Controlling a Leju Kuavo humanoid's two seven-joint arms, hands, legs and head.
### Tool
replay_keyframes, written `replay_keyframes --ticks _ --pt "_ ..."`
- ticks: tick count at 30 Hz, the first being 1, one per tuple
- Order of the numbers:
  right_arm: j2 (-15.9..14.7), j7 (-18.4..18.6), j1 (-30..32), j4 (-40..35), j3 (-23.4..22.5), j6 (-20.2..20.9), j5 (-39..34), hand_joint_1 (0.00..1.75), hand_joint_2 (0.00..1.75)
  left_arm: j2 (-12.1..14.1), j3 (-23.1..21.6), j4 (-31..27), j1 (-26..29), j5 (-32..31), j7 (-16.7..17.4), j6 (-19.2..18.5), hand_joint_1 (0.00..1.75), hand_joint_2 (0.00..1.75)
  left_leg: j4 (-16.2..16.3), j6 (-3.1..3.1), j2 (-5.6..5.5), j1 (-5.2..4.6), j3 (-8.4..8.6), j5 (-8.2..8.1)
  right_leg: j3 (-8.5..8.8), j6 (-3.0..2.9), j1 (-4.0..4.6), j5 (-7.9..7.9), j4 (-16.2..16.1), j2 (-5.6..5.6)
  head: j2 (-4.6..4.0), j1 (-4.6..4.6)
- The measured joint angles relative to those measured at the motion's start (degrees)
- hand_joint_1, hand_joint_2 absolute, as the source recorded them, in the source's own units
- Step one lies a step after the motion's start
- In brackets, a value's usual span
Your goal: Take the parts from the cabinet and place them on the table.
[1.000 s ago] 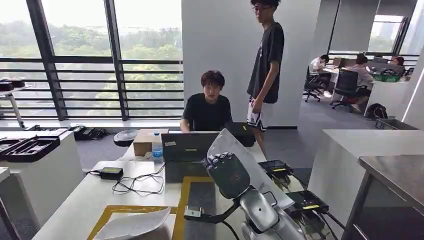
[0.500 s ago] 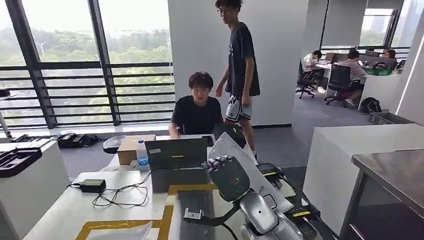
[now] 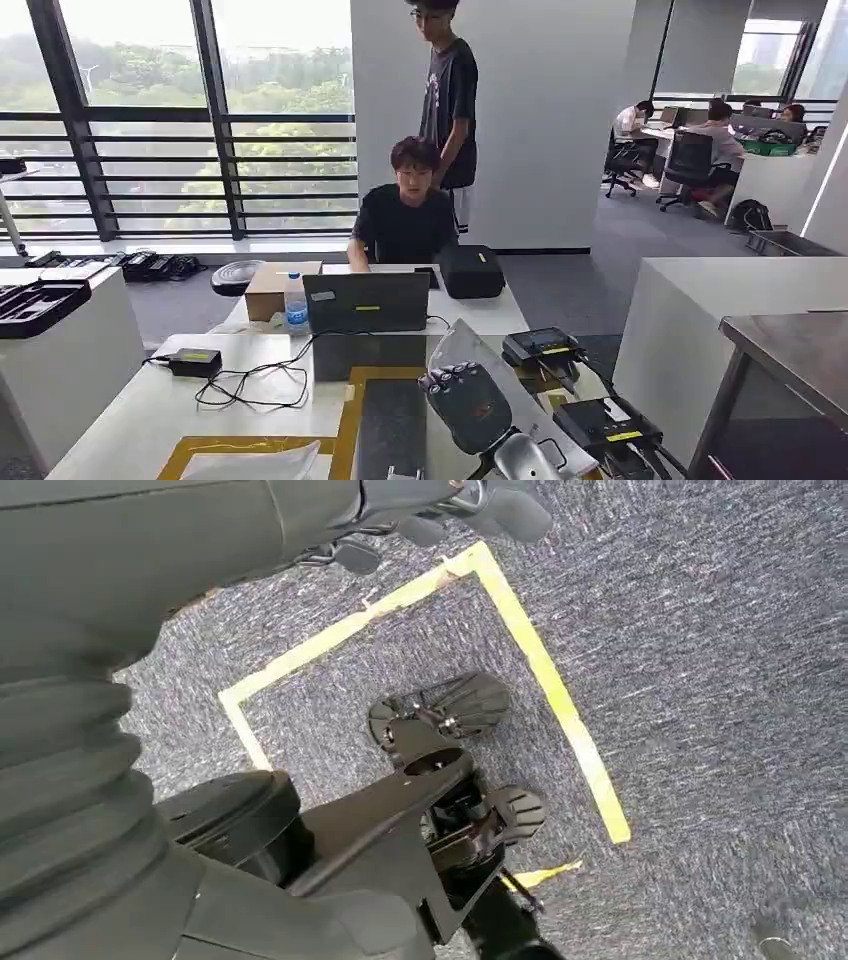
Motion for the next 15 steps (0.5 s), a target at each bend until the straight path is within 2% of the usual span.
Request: replay_keyframes --ticks 1,2,3,4,5,6,8,11,12,15 --pt "0.0 0.0 0.2 0.0 0.2 0.0 0.0 1.75 1.75 0.0 0.0 0.0 -0.1 0.0 -0.2 0.0 0.00 1.75 0.0 -0.26 0.04 -0.06 0.06 -0.14 1.47 -0.06 0.04 -0.22 -3.2 -0.14 0.00 0.09" --pt "0.0 0.0 0.5 0.0 0.5 0.0 0.0 1.75 1.75 0.0 0.0 0.0 -0.2 0.0 -0.3 0.0 0.00 1.75 0.0 -0.74 0.00 -0.24 0.03 -0.21 1.77 -0.29 0.52 -0.13 -3.4 -0.01 0.00 0.04" --pt "0.0 0.0 1.3 0.0 0.8 0.0 0.0 1.75 1.75 0.0 0.0 0.0 -0.3 -0.1 -0.3 0.0 0.00 1.75 -0.1 -1.12 -0.01 -0.16 0.13 -0.21 1.73 -0.59 0.59 -0.18 -3.3 0.04 0.00 0.04" --pt "0.0 0.2 2.0 0.0 0.9 0.0 0.0 1.75 1.75 0.0 0.0 0.0 -0.3 -0.1 -0.3 0.0 0.00 1.75 -0.2 -1.35 0.00 -0.24 0.24 -0.33 1.96 -0.62 0.51 -0.05 -3.5 0.05 0.00 0.02" --pt "-0.1 0.3 2.5 0.0 1.0 -0.1 0.0 1.75 1.75 0.0 0.0 0.0 -0.2 -0.3 -0.3 0.0 0.00 1.75 -0.2 -0.15 -0.03 -0.22 0.35 -0.33 1.97 -0.52 0.49 0.06 -3.7 0.09 0.00 0.04" --pt "-0.1 0.3 2.8 0.0 1.1 -0.1 0.0 1.75 1.75 0.0 0.0 0.0 -0.3 -0.3 -0.3 0.0 0.00 1.75 -0.3 0.01 0.06 -0.22 0.45 -0.32 1.95 -0.55 0.54 0.05 -3.6 0.22 0.00 -0.09" --pt "-0.1 0.4 3.0 0.0 1.4 0.0 0.0 1.75 1.75 0.0 0.0 0.0 -0.3 -0.4 -0.4 0.0 0.00 1.75 -0.9 -0.17 0.12 -0.20 0.84 -0.22 2.03 -0.79 0.57 -0.05 -3.6 0.32 0.00 -0.11" --pt "-0.1 0.5 3.6 0.0 1.9 0.0 0.0 1.75 1.75 0.0 -0.1 0.0 -0.4 -0.4 -0.4 -0.1 0.00 1.75 -1.4 -0.99 0.15 -0.19 1.21 0.01 2.09 -1.20 0.58 -0.12 -3.6 0.30 0.00 -0.13" --pt "-0.1 0.7 3.7 0.0 2.1 0.0 0.0 0.00 0.00 0.0 -0.1 0.0 -0.4 -0.4 -0.5 -0.4 0.00 1.75 -1.5 -1.12 0.15 -0.19 1.24 0.05 2.08 -1.32 0.58 -0.10 -3.6 0.30 0.00 -0.15" --pt "-0.2 1.0 3.7 0.0 2.3 0.0 -0.2 0.00 0.00 0.0 -0.1 0.0 -0.4 -0.4 -1.1 -1.5 0.00 1.75 -1.7 -1.73 0.15 -0.15 1.31 0.16 2.08 -1.45 0.62 -0.12 -3.6 0.30 0.00 -0.15"
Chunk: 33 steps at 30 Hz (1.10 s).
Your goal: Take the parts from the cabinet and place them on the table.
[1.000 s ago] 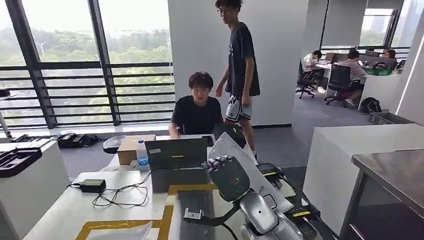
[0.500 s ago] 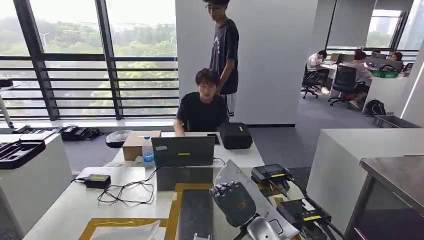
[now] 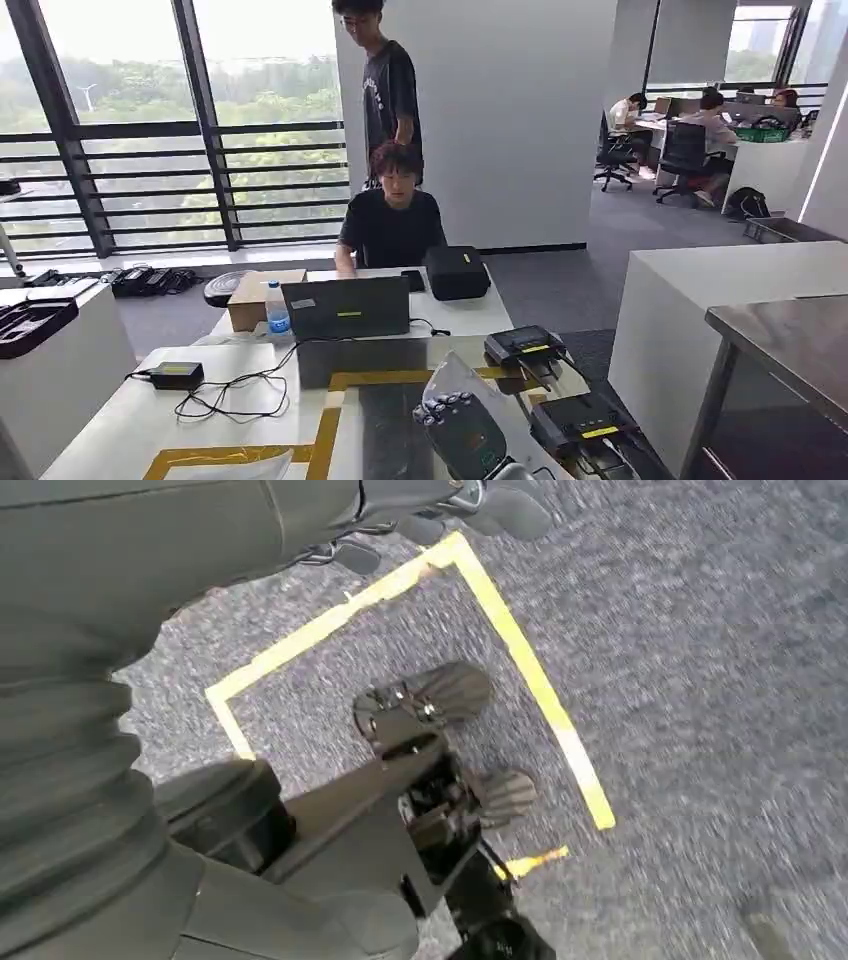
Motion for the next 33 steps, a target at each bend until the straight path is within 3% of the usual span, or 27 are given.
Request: replay_keyframes --ticks 2,13,14,33 --pt "0.0 0.0 0.0 0.0 0.0 0.0 0.0 0.00 0.00 0.0 0.0 0.0 0.0 0.0 -0.2 -0.3 0.00 1.75 0.0 -0.25 0.00 0.03 0.01 0.03 0.00 -0.05 0.02 -0.01 0.0 0.00 0.00 0.00" --pt "-0.2 0.0 0.0 0.0 1.0 -0.2 -0.7 0.00 0.00 0.0 0.0 0.0 -0.1 0.0 0.2 -0.9 0.00 1.75 0.2 -0.27 -0.01 -0.02 -0.02 -0.01 0.14 -0.02 -0.04 0.03 0.0 -0.02 0.00 0.02" --pt "-0.2 0.0 0.0 0.0 1.0 -0.3 -0.7 0.00 0.00 0.0 0.0 0.0 -0.1 0.1 0.1 -0.9 0.00 0.00 0.2 -0.26 -0.01 -0.03 -0.03 -0.02 0.14 -0.02 -0.05 0.03 0.0 -0.02 0.00 0.02" --pt "-1.1 1.5 0.0 0.0 1.3 -0.9 -1.7 0.00 0.00 0.0 0.0 0.0 -0.1 0.5 -0.3 -0.7 0.00 0.00 0.3 -0.24 -0.01 -0.03 -0.04 -0.08 0.14 0.00 -0.05 0.03 0.0 -0.01 0.00 0.04"
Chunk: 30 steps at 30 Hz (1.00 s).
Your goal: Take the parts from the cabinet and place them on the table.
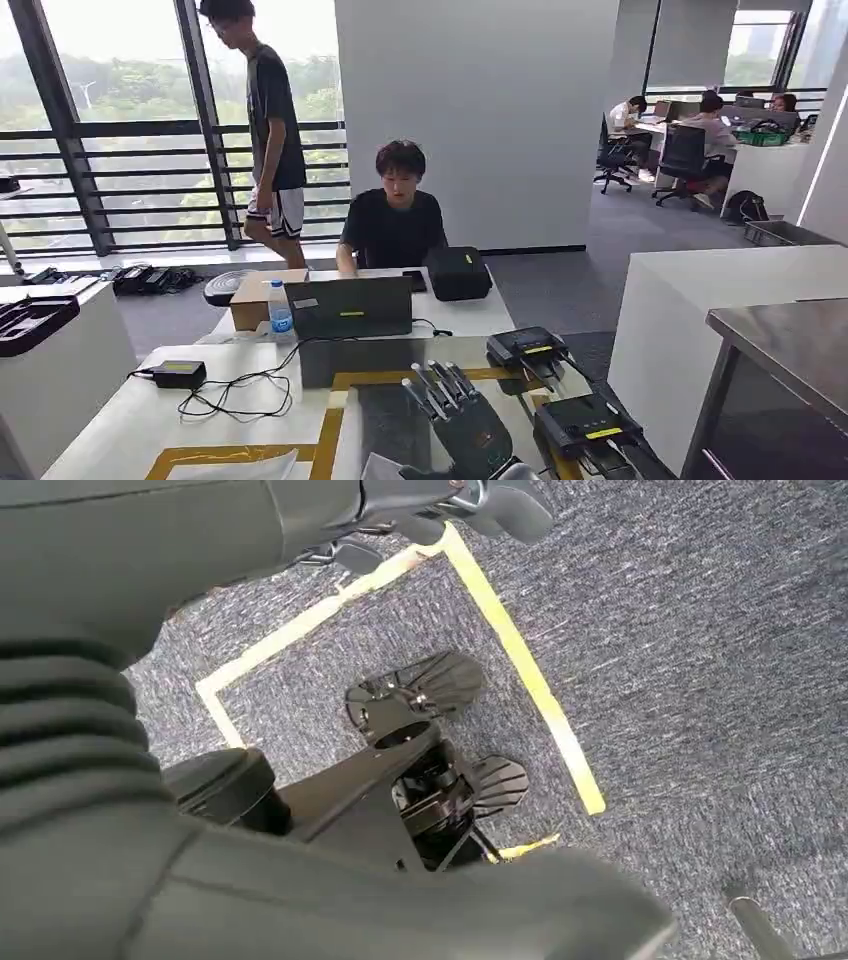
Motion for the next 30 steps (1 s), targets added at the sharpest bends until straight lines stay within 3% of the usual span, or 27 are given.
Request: replay_keyframes --ticks 12,18,20,23,27,30 --pt "-3.8 5.6 -1.0 0.0 -0.2 -0.2 -2.1 0.00 0.00 0.0 0.0 0.0 0.1 0.0 0.2 0.5 0.00 0.00 0.1 0.03 -0.04 0.00 -0.07 -0.03 0.00 0.01 0.00 0.00 0.0 -0.07 0.00 0.07" --pt "-6.7 5.8 -2.2 0.0 -2.0 -1.5 -3.8 0.00 0.00 0.0 0.0 0.0 0.4 0.7 0.2 0.8 0.00 0.00 0.1 0.06 -0.03 -0.02 -0.08 -0.05 0.01 0.02 -0.02 0.00 0.0 -0.04 0.00 0.09" --pt "-7.1 5.0 -2.3 0.0 -2.4 -2.2 -4.6 0.00 0.00 0.0 0.0 0.0 0.4 0.7 0.2 0.8 0.00 0.00 0.1 0.06 -0.03 -0.02 -0.07 -0.06 0.00 0.02 -0.01 0.00 0.0 -0.03 0.00 0.09" --pt "-7.4 0.1 -1.0 0.0 -4.2 -5.0 -8.0 0.00 0.00 0.0 0.0 0.0 0.5 1.4 -0.4 0.8 0.00 0.00 0.1 0.06 -0.04 -0.01 -0.06 -0.07 0.02 0.02 0.00 -0.01 0.0 -0.05 0.00 0.09" --pt "-8.0 -3.2 6.5 -5.4 -8.1 -7.2 -8.0 0.00 0.00 0.0 0.0 0.0 1.2 1.7 -0.7 0.9 0.00 0.00 0.1 0.13 -0.05 0.00 0.00 -0.19 0.11 0.05 0.01 -0.10 0.0 -0.07 0.00 0.09" --pt "-8.2 -5.3 11.2 -9.4 -12.2 -7.4 -5.0 0.00 0.00 0.2 0.0 0.0 1.3 1.7 -0.8 0.9 0.00 0.00 0.6 1.23 -0.04 -0.22 -0.22 -0.70 0.18 0.52 -0.33 -0.10 -0.2 -0.11 0.00 0.04"
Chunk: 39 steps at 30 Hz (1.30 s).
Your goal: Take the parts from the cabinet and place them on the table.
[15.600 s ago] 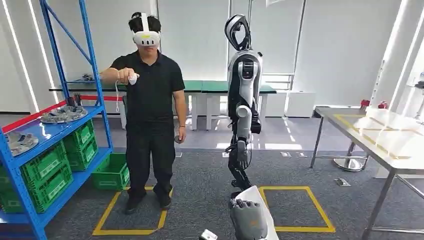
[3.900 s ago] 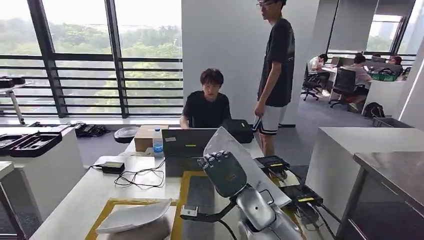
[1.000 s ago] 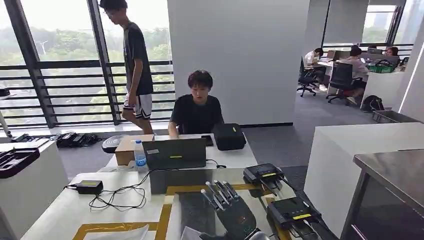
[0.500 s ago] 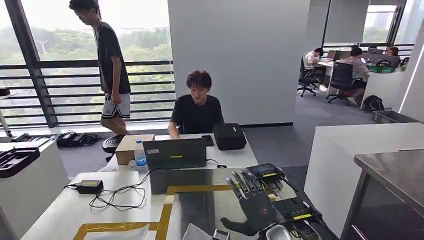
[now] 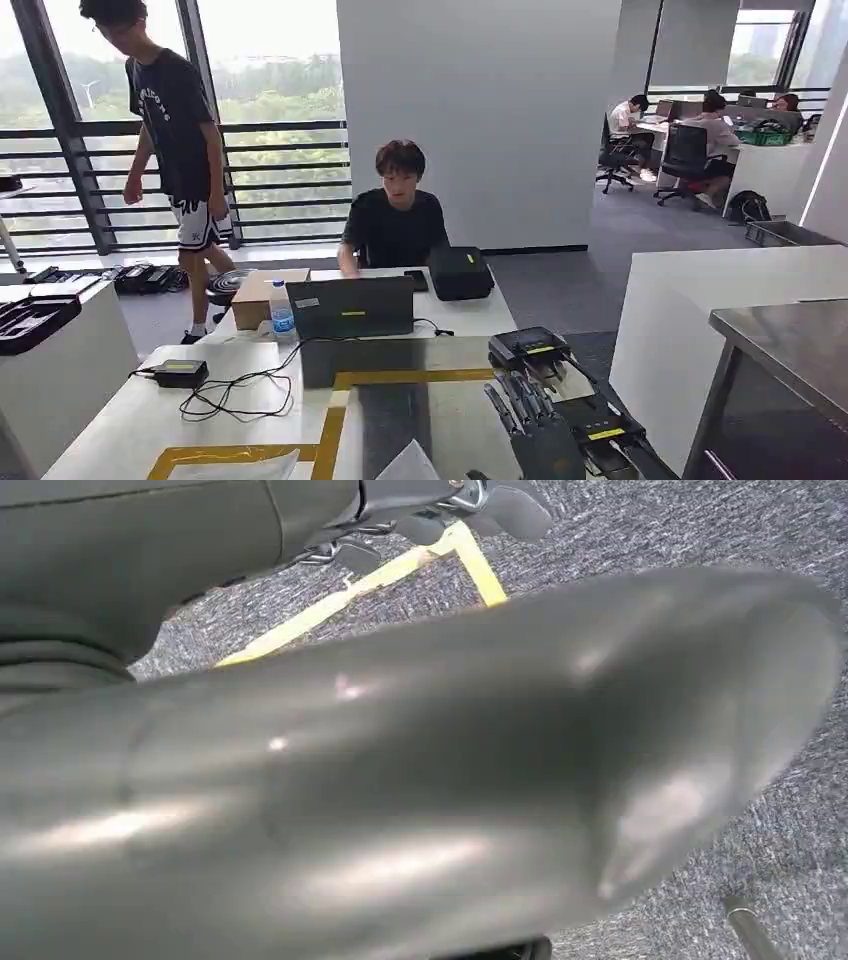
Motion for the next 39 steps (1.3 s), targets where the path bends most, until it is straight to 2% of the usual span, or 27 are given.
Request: replay_keyframes --ticks 2,3,4,5,7,8,9,10,12,13,14,15,16,17,18,19,20,21,22,27,31,33,34,35,36,37,39 --pt "0.0 -1.2 1.4 -1.9 -2.8 0.0 1.0 0.00 0.00 0.0 0.0 0.0 -0.1 0.0 0.4 0.0 0.00 0.00 -0.1 0.46 -0.02 -0.20 0.12 0.47 0.21 0.41 -0.10 0.40 -0.3 0.00 0.00 0.00" --pt "0.0 -1.7 1.6 -2.6 -3.9 -0.1 1.1 0.00 0.00 -0.1 0.0 0.0 -0.2 0.0 0.8 0.0 0.00 0.00 -1.5 0.64 0.06 0.18 0.74 1.28 0.57 0.73 0.49 0.56 -0.8 0.15 0.00 -0.02" --pt "-0.1 -2.0 1.9 -3.2 -5.3 -0.1 1.2 0.00 0.00 -0.2 0.0 0.0 -0.3 0.1 1.2 0.0 0.00 0.00 -2.6 0.47 0.39 0.60 1.41 2.00 0.52 0.89 0.27 -0.33 -0.2 0.07 0.00 0.00" --pt "-0.1 -2.2 1.9 -3.4 -6.3 -0.1 1.4 0.00 0.00 -0.2 0.0 -0.1 -0.5 0.1 1.3 0.0 0.00 0.00 -3.0 0.96 0.44 0.82 1.48 2.31 -0.41 1.17 0.06 -2.44 2.1 0.01 0.00 0.15" --pt "-0.1 -2.3 2.4 -3.9 -7.7 -0.1 1.9 0.00 0.00 -0.3 0.0 -0.1 -0.6 0.1 1.6 0.2 0.00 0.00 -3.0 0.92 0.54 0.93 1.28 2.40 -3.65 1.99 -0.54 -6.94 10.3 0.00 0.00 0.26" --pt "-0.1 -2.3 3.0 -4.0 -8.3 -0.1 2.0 0.00 0.00 -0.3 0.0 -0.1 -0.6 0.1 1.7 0.2 0.00 0.00 -2.9 0.89 0.61 0.99 1.14 2.41 -5.13 2.45 -0.90 -8.42 14.1 0.00 0.00 0.28" --pt "-0.1 -2.3 3.4 -4.1 -8.7 -0.1 2.1 0.00 0.00 -0.3 0.0 -0.1 -0.6 0.1 1.7 0.3 0.00 0.00 -2.6 0.72 0.62 1.18 0.86 2.45 -5.60 2.88 -1.30 -8.41 15.5 -0.04 0.00 0.28" --pt "-0.1 -2.3 3.6 -4.2 -9.1 -0.1 2.1 0.00 0.00 -0.3 0.0 -0.1 -0.6 0.1 1.7 0.6 0.00 0.00 -2.4 0.33 0.61 1.47 0.56 2.35 -4.60 3.36 -1.72 -6.96 13.9 -0.09 0.00 0.31" --pt "-0.1 -2.1 3.5 -4.4 -9.6 -0.1 2.4 0.00 0.00 -0.4 0.0 -0.1 -0.6 0.1 1.8 0.9 0.00 0.00 -1.4 -0.72 0.61 2.42 -0.13 2.10 0.94 4.62 -2.66 -2.51 4.3 -0.40 0.00 0.33" --pt "-0.1 -2.1 3.3 -4.5 -9.7 -0.1 2.6 0.00 0.00 -0.4 0.0 -0.1 -0.6 0.1 1.7 1.0 0.00 0.00 -0.6 -1.45 0.65 2.81 -0.55 1.74 3.38 5.59 -3.05 -2.76 -0.7 -0.58 0.00 0.33" --pt "0.0 -2.1 3.5 -4.5 -9.8 -0.1 2.7 0.00 0.00 -0.1 0.0 -0.4 -0.6 0.1 1.7 1.0 0.00 0.00 -0.7 -2.23 0.51 2.56 -0.82 1.81 3.31 5.13 -2.04 -2.77 1.3 0.33 0.00 0.35" --pt "0.1 -2.1 3.5 -4.6 -9.9 -0.1 2.8 0.00 0.00 -0.4 0.0 -0.3 -0.7 0.1 1.4 1.0 0.00 0.00 -0.3 -2.76 0.37 2.50 -0.82 1.65 2.56 3.84 -1.98 -2.26 1.5 0.64 0.00 0.42" --pt "0.1 -2.0 3.4 -4.7 -10.1 -0.1 2.9 0.00 0.00 -0.3 0.0 -0.3 -0.6 0.1 1.3 1.0 0.00 0.00 0.1 -3.18 0.14 2.50 -0.97 1.72 2.52 2.67 -2.04 -3.41 1.3 0.56 0.00 0.35" --pt "0.1 -2.0 3.5 -4.8 -10.5 -0.1 3.0 0.00 0.00 -0.4 0.0 -0.3 -0.6 0.1 1.2 1.0 0.00 0.00 -0.1 -3.62 0.09 2.60 -1.11 1.74 2.42 2.24 -2.48 -3.22 1.2 0.56 0.00 0.20" --pt "0.2 -2.2 3.4 -4.9 -10.6 -0.1 3.2 0.00 0.00 -0.1 0.0 -0.3 -0.6 0.1 1.2 1.0 0.00 0.00 -0.2 -3.90 0.19 2.51 -1.16 1.11 2.40 2.25 -2.51 -3.19 1.2 0.46 0.00 0.22" --pt "0.3 -2.2 3.4 -4.9 -10.8 -0.1 3.2 0.00 0.00 -0.1 0.0 -0.3 -0.7 0.2 1.2 1.0 0.00 0.00 -0.6 -3.48 0.10 2.50 -0.97 0.82 2.40 2.17 -2.51 -3.18 1.2 0.50 0.00 -0.02" --pt "0.4 -2.4 3.4 -4.9 -11.0 -0.1 3.2 0.00 0.00 -0.1 0.0 -0.3 -0.7 0.3 1.1 1.0 0.00 0.00 -1.0 -2.63 0.10 2.41 -0.71 1.29 2.48 1.78 -2.37 -3.13 1.2 0.54 0.00 -0.04" --pt "0.4 -2.4 3.4 -4.9 -11.1 -0.1 3.3 0.00 0.00 -0.1 0.0 -0.3 -0.7 0.3 1.1 1.0 0.00 0.00 -1.2 -1.32 0.09 2.38 -0.74 2.22 2.48 1.65 -2.26 -3.10 1.2 0.55 0.00 -0.07" --pt "0.4 -2.5 3.4 -4.9 -11.1 -0.1 3.4 0.00 0.00 -0.1 0.0 -0.3 -0.7 0.3 1.0 1.0 0.00 0.00 -1.3 -1.05 0.07 2.35 -0.70 2.18 2.45 1.38 -2.14 -2.99 1.2 0.56 0.00 -0.07" --pt "0.4 -2.6 3.4 -4.9 -12.1 -0.1 3.5 0.00 0.00 -0.2 0.0 -0.3 -0.7 0.3 1.1 1.0 0.00 0.00 -1.8 -3.54 -0.06 2.49 -0.26 2.99 2.16 1.11 -1.88 -2.88 1.3 0.53 0.00 -0.09" --pt "0.4 -2.6 3.5 -4.9 -12.7 -0.1 3.9 0.00 0.00 -0.2 0.0 -0.3 -0.7 0.3 1.5 1.0 0.00 0.00 -1.7 -4.19 -0.06 2.43 -0.40 2.85 2.17 1.12 -1.79 -2.89 1.2 0.54 0.00 -0.09" --pt "0.4 -2.8 3.5 -4.9 -13.1 -0.1 4.2 0.00 0.00 -0.2 0.0 -0.3 -0.8 0.3 1.9 1.0 0.00 0.00 -1.3 -4.17 -0.06 2.43 -0.76 2.66 2.30 1.26 -2.12 -2.75 0.9 0.51 0.00 -0.09" --pt "0.7 -2.8 3.5 -5.0 -13.3 -0.1 4.5 0.00 0.00 0.0 0.0 -0.3 -0.8 0.3 2.1 1.0 0.00 0.00 -1.1 -3.35 -0.02 2.16 -0.75 2.65 2.68 2.16 -2.46 -2.16 -0.1 0.42 0.00 -0.06" --pt "0.9 -2.8 3.5 -5.3 -13.5 -0.1 4.5 0.00 0.00 -0.3 0.0 -0.3 -0.8 0.3 2.2 1.0 0.00 0.00 -3.2 -2.01 0.10 1.92 0.44 3.59 3.59 2.63 -2.18 -1.53 -1.6 0.58 0.00 -0.37" --pt "0.8 -2.8 3.5 -5.4 -13.7 -0.1 4.6 0.00 0.00 -0.5 0.0 -0.3 -0.8 0.4 2.4 1.0 0.00 0.00 -5.7 -1.81 0.62 2.78 1.87 5.04 3.89 2.43 -2.21 -1.93 -1.4 0.39 0.00 -0.18" --pt "0.9 -2.8 3.0 -5.4 -13.8 -0.1 5.0 0.00 0.00 -0.5 0.0 -0.3 -1.0 0.7 2.6 1.0 0.00 0.00 -7.2 -1.21 0.78 2.77 2.40 5.89 2.84 2.38 -1.87 -3.91 0.7 0.19 0.00 -0.20" --pt "0.9 -2.7 2.9 -5.4 -13.9 -0.1 5.1 0.00 0.00 -0.6 0.1 -0.3 -1.3 1.0 3.3 1.1 0.00 0.00 -7.2 -1.37 0.90 2.94 1.99 6.13 -0.57 2.77 -1.94 -8.06 8.3 0.08 0.00 -0.09"
